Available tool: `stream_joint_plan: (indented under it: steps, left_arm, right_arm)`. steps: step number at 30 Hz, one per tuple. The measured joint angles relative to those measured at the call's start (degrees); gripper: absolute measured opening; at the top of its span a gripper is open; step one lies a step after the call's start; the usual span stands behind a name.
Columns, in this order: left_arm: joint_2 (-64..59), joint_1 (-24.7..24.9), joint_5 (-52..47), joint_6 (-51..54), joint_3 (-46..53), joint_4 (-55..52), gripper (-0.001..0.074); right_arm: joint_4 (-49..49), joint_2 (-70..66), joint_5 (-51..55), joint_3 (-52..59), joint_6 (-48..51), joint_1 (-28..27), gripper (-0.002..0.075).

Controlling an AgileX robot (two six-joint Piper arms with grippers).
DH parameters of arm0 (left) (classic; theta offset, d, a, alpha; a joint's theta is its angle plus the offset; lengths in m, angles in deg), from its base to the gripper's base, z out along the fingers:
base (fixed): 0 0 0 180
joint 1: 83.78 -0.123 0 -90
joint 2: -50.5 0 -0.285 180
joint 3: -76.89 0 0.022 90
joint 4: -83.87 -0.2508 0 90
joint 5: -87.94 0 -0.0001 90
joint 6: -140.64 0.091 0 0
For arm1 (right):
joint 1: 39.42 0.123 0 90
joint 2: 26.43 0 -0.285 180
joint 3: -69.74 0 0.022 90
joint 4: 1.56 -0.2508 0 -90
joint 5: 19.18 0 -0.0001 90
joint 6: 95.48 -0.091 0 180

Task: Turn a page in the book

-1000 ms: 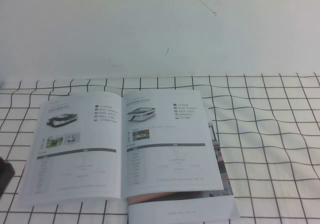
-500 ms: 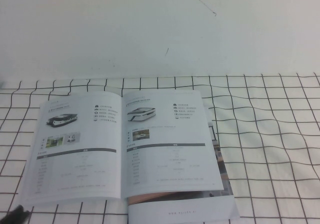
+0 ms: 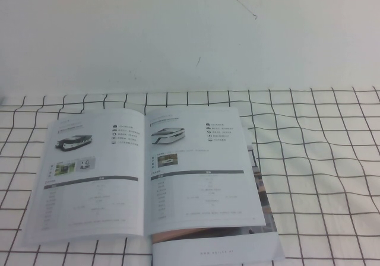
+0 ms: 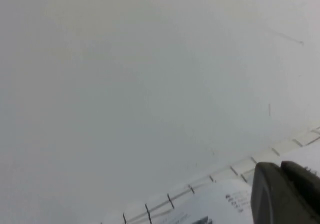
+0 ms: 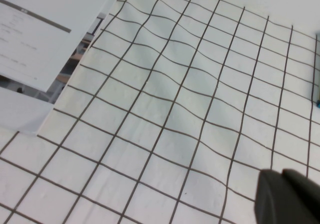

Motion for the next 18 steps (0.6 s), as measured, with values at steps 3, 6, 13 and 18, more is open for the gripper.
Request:
stream_joint_plan:
  steps: [3,6,13,18]
  left_arm:
    - [0.0,-0.4,4.7,-18.8,5.1,-13.7,-0.0002]
    - [0.0,-0.5,2.6,-30.3,5.9,-19.8,-0.0002]
    - [0.0,-1.0,-12.8,-44.0,6.1,-26.7,-0.0002]
    - [0.0,-1.0,-16.0,-48.8,6.3,-30.7,-0.0002]
  right_arm:
    - [-0.1,0.0,0.0,0.0,0.0,0.0,0.0001]
    - [-0.2,0.0,0.0,0.0,0.0,0.0,0.0001]
    - [-0.2,0.0,0.0,0.0,0.0,0.0,0.0001]
    - [-0.2,0.0,0.0,0.0,0.0,0.0,0.0001]
